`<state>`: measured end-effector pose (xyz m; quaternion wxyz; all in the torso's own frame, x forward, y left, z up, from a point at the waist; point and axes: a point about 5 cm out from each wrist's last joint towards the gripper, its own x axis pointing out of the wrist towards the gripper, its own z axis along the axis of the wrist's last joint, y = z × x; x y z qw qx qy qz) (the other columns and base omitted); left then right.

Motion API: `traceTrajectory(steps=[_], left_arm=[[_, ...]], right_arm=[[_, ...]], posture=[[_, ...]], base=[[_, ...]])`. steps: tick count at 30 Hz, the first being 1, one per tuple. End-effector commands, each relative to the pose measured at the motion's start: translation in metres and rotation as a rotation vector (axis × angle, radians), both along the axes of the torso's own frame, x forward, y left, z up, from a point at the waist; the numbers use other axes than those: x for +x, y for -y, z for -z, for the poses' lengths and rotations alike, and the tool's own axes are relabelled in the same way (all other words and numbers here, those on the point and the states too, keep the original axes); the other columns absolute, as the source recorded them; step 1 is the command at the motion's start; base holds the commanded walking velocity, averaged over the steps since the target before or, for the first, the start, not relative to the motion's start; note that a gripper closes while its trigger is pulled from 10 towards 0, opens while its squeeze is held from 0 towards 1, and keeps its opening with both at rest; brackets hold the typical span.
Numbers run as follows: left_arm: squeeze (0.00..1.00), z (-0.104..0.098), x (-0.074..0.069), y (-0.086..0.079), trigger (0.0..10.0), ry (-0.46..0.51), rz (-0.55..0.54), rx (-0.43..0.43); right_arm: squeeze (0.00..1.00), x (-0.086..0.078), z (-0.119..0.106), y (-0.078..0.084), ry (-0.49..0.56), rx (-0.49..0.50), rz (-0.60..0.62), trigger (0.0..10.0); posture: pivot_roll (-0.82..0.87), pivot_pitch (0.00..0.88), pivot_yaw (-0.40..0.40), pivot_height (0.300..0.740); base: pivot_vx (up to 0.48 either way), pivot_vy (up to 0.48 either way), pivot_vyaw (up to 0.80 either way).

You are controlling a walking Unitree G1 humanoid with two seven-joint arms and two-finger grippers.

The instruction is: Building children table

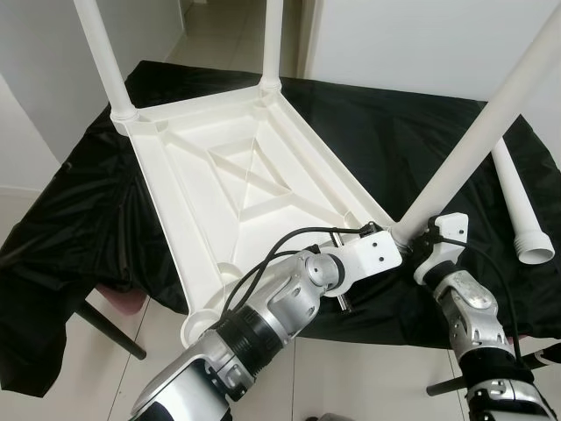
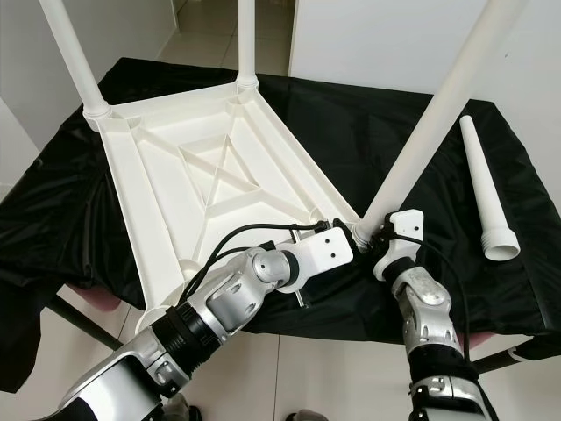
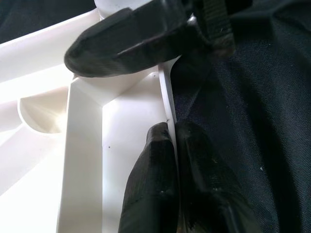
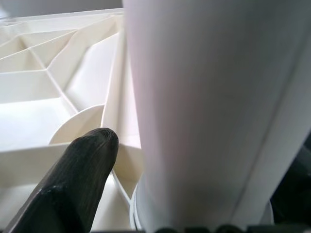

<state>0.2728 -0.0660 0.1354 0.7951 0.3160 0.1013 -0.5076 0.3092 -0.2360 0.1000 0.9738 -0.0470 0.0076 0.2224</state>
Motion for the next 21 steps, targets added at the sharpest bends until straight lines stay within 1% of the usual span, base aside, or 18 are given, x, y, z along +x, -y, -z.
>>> traceTrajectory(steps=[1,4,5,9,16,17,18,19,21], left_arm=[[0.0,0.0,-0.007,0.008,10.0,0.0,0.07,0.016],[0.0,-0.001,-0.007,0.008,10.0,0.001,0.071,0.016],[0.0,0.0,-0.007,0.008,10.0,0.0,0.072,0.017],[0.0,0.0,-0.007,0.007,10.0,-0.001,0.074,0.019],[0.0,0.0,-0.007,0.006,10.0,0.0,0.075,0.022],[0.0,0.0,-0.007,0.006,10.0,0.0,0.075,0.023],[0.0,0.0,-0.007,0.006,10.0,0.0,0.075,0.023],[0.0,0.001,-0.007,0.006,10.0,0.0,0.075,0.024],[0.0,0.001,-0.007,0.006,10.0,0.0,0.075,0.025]], right_arm=[[0.0,-0.015,0.035,0.002,-0.173,-0.024,-0.039,10.0],[0.0,-0.016,0.037,0.01,-0.202,-0.028,-0.053,10.0],[0.0,-0.016,0.036,0.015,-0.214,-0.036,-0.067,10.0],[0.0,-0.015,0.034,0.021,-0.223,-0.067,-0.078,10.0],[0.0,-0.014,0.033,0.023,-0.228,-0.071,-0.103,10.0],[0.0,-0.013,0.033,0.022,-0.231,-0.06,-0.118,0.4],[0.0,-0.013,0.033,0.022,-0.231,-0.06,-0.118,0.4],[0.0,-0.013,0.034,0.021,-0.232,-0.052,-0.129,0.0],[0.0,-0.014,0.035,0.02,-0.235,-0.045,-0.14,0.0]], posture=[[0.0,0.033,0.002,0.74],[0.0,0.032,0.003,0.74],[0.01,0.031,0.007,0.74],[0.01,0.029,0.012,0.74],[0.01,0.028,0.014,0.74],[0.01,0.026,0.017,0.74],[0.01,0.026,0.017,0.74],[0.01,0.025,0.018,0.74],[0.01,0.025,0.018,0.74]], base=[[0.0,0.0,0.0],[0.0,0.0,0.0],[0.0,0.0,0.0],[0.0,0.0,0.0],[0.0,0.0,0.0],[0.0,0.0,0.0],[0.0,0.0,0.0],[0.0,0.0,0.0],[0.0,0.0,0.0]])
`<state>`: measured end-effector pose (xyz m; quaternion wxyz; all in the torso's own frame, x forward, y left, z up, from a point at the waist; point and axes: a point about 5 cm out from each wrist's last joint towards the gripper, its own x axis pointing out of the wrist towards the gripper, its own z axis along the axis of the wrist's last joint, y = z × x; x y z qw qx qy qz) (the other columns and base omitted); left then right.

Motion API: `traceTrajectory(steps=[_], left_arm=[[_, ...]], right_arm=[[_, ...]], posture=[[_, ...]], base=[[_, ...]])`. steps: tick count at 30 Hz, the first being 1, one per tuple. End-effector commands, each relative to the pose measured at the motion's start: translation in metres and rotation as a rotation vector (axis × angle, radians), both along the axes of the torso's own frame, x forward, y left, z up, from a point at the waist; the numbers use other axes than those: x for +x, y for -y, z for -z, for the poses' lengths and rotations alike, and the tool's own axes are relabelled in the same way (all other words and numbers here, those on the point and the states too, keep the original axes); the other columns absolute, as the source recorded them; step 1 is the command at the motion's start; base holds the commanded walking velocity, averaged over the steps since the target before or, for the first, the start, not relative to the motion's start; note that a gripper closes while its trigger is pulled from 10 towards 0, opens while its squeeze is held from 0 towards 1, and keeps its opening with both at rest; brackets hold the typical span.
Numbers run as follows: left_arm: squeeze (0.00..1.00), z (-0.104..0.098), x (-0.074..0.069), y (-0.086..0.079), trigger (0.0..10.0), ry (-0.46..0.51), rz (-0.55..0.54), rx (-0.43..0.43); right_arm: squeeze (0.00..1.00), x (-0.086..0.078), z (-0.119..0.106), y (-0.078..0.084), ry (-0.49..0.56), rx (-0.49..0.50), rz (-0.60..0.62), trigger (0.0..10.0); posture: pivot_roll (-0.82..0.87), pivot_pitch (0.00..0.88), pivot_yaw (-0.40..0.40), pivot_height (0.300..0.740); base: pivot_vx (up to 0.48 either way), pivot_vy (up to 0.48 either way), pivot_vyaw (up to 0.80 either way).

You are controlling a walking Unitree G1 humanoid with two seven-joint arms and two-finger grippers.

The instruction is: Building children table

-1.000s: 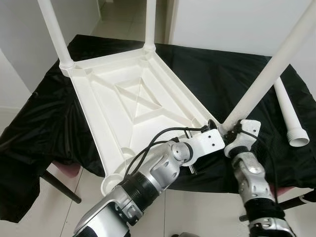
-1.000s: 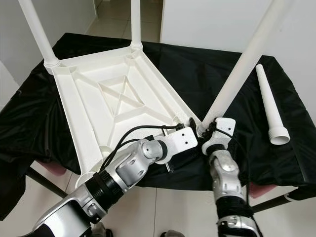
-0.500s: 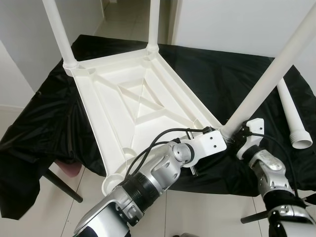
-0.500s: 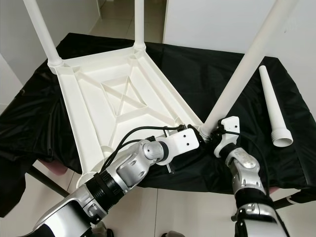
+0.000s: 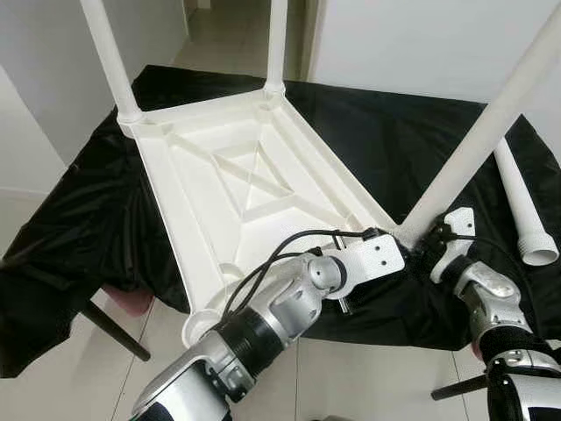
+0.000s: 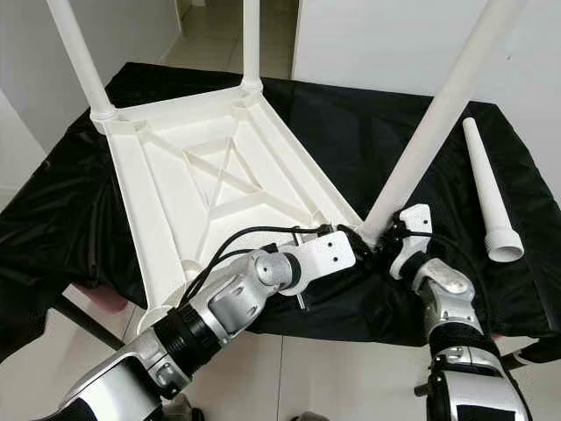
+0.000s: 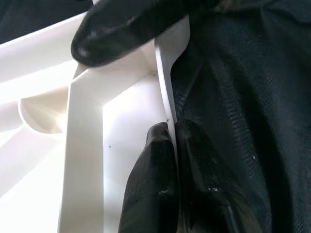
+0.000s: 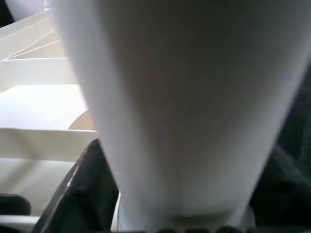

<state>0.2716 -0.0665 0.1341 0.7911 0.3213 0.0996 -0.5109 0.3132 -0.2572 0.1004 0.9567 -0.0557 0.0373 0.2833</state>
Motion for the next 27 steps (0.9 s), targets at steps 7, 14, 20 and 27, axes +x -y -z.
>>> traceTrajectory(steps=[7,14,20,27], left_arm=[[0.0,0.0,-0.007,0.006,10.0,-0.006,0.071,0.018],[0.0,-0.001,-0.007,0.007,10.0,-0.007,0.07,0.015],[0.0,-0.001,-0.007,0.007,10.0,-0.009,0.066,0.012],[0.0,0.0,-0.008,0.008,10.0,-0.013,0.063,0.009]], right_arm=[[0.0,-0.021,0.039,0.002,-0.181,-0.025,-0.013,0.0],[0.0,-0.024,0.043,0.004,-0.185,-0.04,0.01,10.0],[0.0,-0.023,0.045,0.003,-0.174,-0.024,0.081,10.0],[0.0,-0.023,0.05,-0.018,-0.12,0.028,0.137,10.0]], posture=[[0.0,0.026,0.022,0.74],[0.0,0.026,0.017,0.74],[0.0,0.028,0.007,0.74],[0.0,0.03,0.003,0.74]], base=[[0.0,0.0,0.0],[0.0,0.0,0.0],[0.0,0.0,0.0],[0.0,0.0,0.0]])
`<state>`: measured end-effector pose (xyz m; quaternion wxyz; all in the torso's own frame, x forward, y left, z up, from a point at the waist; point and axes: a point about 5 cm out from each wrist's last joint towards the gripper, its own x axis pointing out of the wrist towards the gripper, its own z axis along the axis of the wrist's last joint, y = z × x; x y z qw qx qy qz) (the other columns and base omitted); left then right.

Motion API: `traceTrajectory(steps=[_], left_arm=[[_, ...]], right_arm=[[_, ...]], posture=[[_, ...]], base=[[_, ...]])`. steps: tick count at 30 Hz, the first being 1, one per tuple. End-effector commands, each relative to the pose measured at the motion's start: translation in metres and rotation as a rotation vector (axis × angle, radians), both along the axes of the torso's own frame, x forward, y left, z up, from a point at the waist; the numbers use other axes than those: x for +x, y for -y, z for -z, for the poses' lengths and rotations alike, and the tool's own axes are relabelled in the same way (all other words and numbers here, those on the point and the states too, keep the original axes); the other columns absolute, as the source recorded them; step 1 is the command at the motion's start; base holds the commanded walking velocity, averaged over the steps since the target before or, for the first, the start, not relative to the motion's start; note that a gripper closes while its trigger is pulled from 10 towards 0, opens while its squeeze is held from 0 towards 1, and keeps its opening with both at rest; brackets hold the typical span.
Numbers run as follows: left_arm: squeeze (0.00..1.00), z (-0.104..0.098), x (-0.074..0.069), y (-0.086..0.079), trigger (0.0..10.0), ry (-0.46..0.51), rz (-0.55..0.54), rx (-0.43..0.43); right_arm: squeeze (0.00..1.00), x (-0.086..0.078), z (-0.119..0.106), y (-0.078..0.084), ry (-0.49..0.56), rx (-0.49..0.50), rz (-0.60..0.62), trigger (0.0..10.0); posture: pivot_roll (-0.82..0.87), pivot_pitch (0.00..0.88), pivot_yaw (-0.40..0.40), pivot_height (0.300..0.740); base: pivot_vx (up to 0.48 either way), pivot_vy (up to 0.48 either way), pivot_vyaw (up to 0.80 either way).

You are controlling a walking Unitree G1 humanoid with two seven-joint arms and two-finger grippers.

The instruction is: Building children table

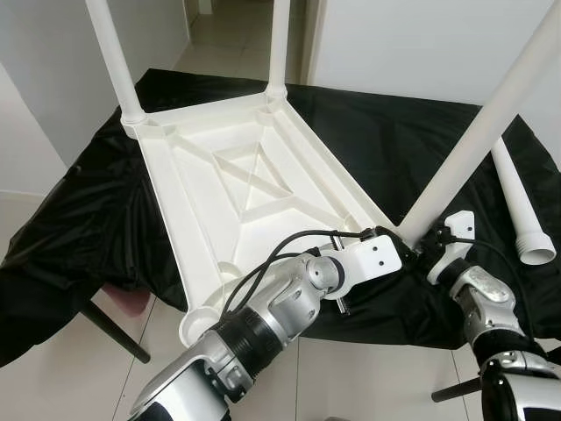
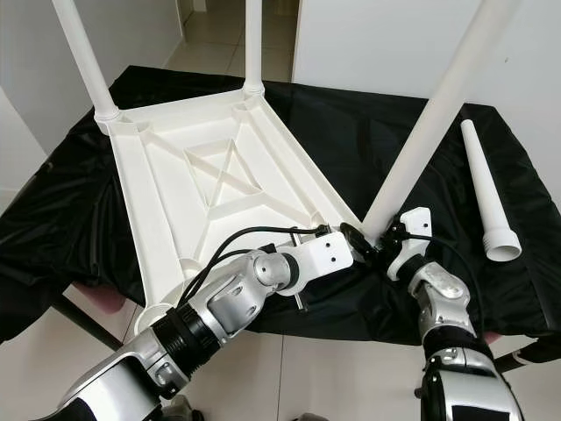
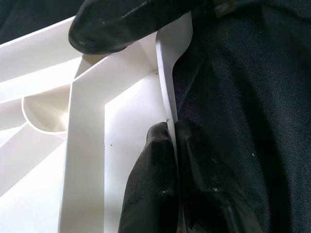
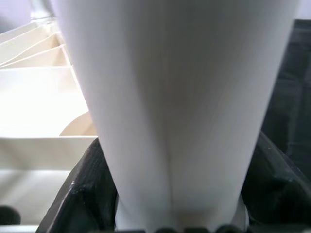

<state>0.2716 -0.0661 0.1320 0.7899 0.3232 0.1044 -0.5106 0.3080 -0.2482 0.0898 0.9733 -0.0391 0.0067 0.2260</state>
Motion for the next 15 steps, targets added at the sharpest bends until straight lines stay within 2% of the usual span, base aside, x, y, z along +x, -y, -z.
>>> traceTrajectory(steps=[1,3,4,8,15], left_arm=[[0.0,-0.002,-0.008,0.008,10.0,-0.008,0.064,0.001],[0.0,-0.002,-0.007,0.008,10.0,-0.008,0.062,0.001],[0.0,-0.002,-0.007,0.008,10.0,-0.008,0.062,0.001],[0.0,-0.002,-0.008,0.008,10.0,-0.008,0.062,0.001],[0.0,-0.001,-0.008,0.008,10.0,-0.013,0.063,0.0]], right_arm=[[0.0,-0.018,0.04,-0.014,-0.169,-0.003,0.025,10.0],[0.0,-0.019,0.041,-0.024,-0.146,-0.021,0.048,10.0],[0.0,-0.019,0.041,-0.024,-0.146,-0.021,0.048,10.0],[0.0,-0.019,0.04,-0.045,-0.118,0.025,0.079,10.0],[0.0,-0.018,0.036,-0.067,-0.095,0.06,0.177,10.0]], posture=[[0.01,0.03,0.001,0.74],[0.01,0.031,0.0,0.74],[0.01,0.031,0.0,0.74],[0.01,0.031,0.0,0.74],[0.01,0.032,-0.004,0.74]], base=[[0.0,0.0,0.0],[0.0,0.0,0.0],[0.0,0.0,0.0],[0.0,0.0,0.0],[0.0,0.0,0.0]])
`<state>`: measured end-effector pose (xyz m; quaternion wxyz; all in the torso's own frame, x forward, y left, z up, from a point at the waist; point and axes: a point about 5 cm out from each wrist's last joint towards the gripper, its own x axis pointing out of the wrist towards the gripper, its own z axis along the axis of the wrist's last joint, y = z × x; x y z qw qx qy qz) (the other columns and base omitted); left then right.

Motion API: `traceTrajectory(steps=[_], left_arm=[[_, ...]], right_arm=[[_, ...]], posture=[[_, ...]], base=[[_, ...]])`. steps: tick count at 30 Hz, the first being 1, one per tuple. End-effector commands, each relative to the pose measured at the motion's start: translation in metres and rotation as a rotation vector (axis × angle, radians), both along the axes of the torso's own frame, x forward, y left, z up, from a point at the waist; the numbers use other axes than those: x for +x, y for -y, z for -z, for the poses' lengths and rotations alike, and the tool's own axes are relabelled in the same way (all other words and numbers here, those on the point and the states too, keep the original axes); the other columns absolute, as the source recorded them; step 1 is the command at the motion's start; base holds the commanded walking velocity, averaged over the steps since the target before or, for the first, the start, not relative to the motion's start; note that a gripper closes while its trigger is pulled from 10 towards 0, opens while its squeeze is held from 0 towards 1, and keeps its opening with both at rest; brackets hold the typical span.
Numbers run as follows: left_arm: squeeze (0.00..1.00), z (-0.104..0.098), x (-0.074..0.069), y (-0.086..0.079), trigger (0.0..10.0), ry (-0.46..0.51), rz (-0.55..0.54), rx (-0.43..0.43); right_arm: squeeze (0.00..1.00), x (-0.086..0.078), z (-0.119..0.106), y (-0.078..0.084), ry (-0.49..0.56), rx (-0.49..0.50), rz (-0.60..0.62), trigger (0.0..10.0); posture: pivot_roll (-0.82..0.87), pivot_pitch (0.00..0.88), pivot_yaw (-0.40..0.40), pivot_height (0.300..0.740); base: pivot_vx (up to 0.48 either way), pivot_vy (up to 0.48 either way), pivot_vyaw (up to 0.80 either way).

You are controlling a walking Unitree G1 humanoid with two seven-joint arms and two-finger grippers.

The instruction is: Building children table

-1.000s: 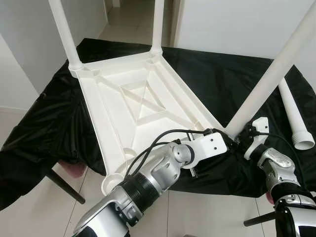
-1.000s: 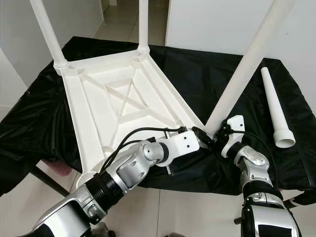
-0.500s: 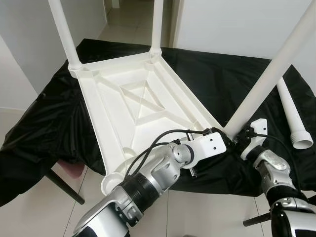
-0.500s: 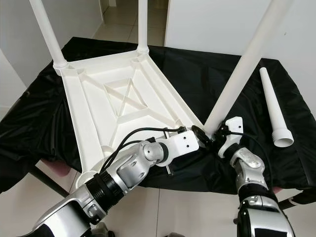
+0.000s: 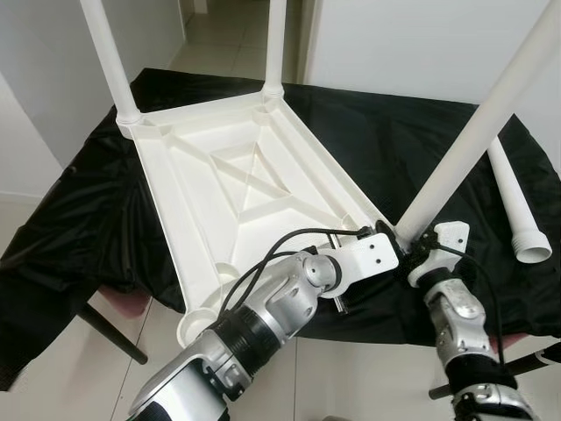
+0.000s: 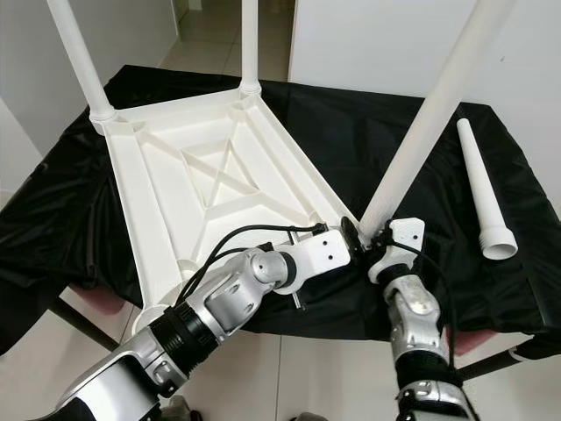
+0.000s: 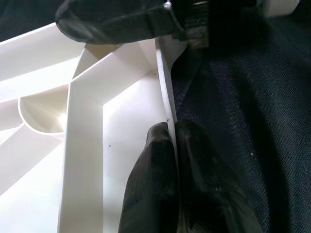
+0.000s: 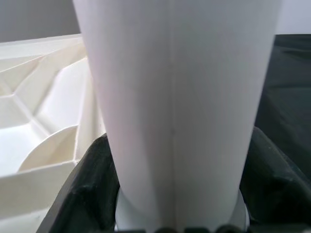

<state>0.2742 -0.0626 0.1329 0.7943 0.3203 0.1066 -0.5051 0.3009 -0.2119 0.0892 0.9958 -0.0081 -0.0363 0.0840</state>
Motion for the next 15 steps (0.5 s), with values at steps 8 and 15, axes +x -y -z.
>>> traceTrajectory(steps=[8,15], left_arm=[[0.0,0.001,-0.011,0.011,10.0,-0.016,0.068,0.002],[0.0,0.0,-0.011,0.011,10.0,-0.016,0.065,0.0]], right_arm=[[0.0,-0.01,0.034,-0.046,-0.219,0.095,0.243,10.0],[0.0,-0.009,0.031,-0.049,-0.244,0.08,0.338,10.0]], posture=[[0.01,0.031,-0.022,0.74],[0.02,0.027,-0.029,0.74]], base=[[0.0,0.0,0.0],[0.0,0.0,0.0]])
